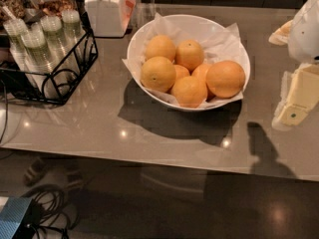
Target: Pick orange from white bowl
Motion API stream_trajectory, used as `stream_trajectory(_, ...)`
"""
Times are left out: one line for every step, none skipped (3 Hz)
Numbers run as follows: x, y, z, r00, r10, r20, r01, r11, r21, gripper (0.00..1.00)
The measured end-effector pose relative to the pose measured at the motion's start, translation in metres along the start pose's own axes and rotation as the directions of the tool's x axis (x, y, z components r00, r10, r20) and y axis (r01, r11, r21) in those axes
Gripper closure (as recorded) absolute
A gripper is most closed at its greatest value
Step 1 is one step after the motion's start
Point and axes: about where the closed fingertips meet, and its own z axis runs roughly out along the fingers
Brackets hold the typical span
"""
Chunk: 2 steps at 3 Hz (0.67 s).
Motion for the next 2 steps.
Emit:
stream_trajectory(0.0,0.0,0.0,1.0,0.0,0.0,0.0,1.0,0.0,0.0)
stream_trajectory(-0.004,0.001,0.0004,0.999,-0.002,0.043,0.001,0.9998,0.019,0.0)
